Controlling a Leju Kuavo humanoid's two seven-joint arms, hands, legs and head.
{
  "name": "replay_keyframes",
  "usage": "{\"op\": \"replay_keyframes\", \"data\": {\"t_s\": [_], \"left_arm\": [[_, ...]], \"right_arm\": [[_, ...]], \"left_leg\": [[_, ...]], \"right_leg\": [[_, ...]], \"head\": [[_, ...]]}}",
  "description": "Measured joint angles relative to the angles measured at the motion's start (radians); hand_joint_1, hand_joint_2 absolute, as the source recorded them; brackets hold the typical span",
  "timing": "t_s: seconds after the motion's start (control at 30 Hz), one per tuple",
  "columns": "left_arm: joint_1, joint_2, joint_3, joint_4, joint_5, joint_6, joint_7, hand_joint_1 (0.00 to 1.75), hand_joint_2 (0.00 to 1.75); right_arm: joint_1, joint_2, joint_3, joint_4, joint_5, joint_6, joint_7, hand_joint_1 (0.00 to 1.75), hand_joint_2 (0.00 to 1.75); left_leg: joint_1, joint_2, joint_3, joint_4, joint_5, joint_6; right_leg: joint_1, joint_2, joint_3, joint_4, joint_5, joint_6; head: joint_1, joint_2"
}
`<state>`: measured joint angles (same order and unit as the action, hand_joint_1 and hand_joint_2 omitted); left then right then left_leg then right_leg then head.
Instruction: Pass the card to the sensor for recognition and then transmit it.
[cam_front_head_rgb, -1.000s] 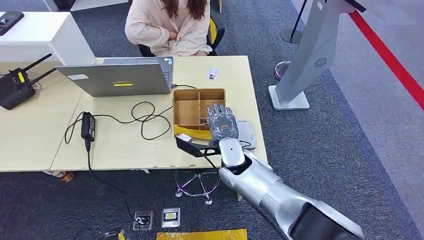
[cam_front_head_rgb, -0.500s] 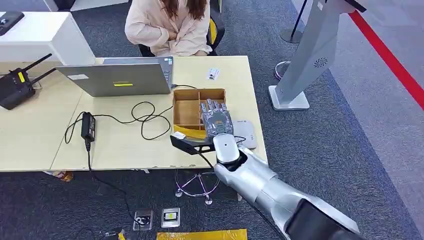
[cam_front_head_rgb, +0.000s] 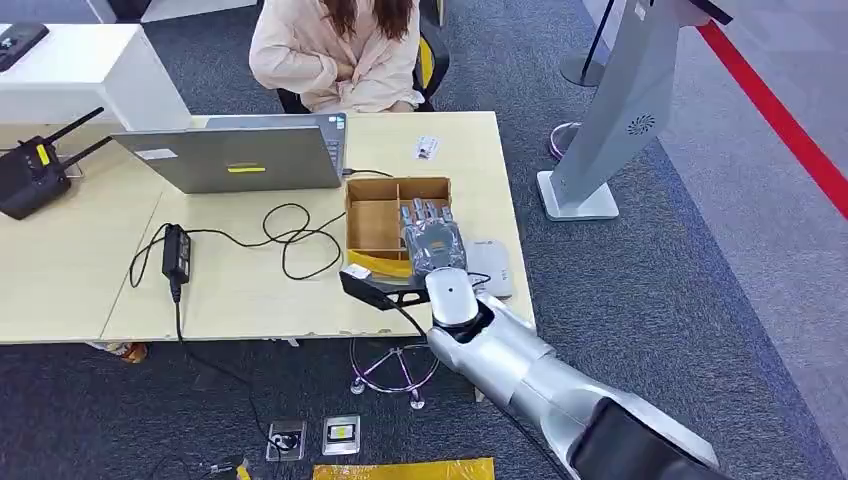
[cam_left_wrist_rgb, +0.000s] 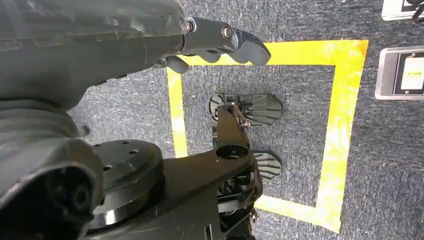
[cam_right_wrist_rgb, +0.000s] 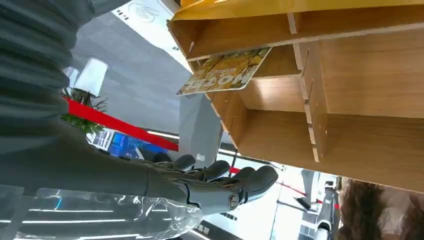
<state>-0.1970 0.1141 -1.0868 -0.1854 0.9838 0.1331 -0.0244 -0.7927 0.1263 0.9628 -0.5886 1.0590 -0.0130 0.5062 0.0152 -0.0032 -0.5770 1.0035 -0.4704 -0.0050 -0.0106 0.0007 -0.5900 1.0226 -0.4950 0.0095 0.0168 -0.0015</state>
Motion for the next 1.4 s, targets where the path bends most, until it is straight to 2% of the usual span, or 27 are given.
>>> {"op": "replay_keyframes", "data": {"t_s": [1.4], "left_arm": [[0.007,-0.005,0.000,0.000,0.011,0.006,0.007,0.00,0.00]], "right_arm": [[0.002,0.013,-0.030,0.045,0.049,0.040,0.026,0.00,1.75]], "left_leg": [[0.000,0.000,0.000,0.000,0.000,0.000]], "right_leg": [[0.000,0.000,0.000,0.000,0.000,0.000]], "head": [[0.000,0.000]]}}
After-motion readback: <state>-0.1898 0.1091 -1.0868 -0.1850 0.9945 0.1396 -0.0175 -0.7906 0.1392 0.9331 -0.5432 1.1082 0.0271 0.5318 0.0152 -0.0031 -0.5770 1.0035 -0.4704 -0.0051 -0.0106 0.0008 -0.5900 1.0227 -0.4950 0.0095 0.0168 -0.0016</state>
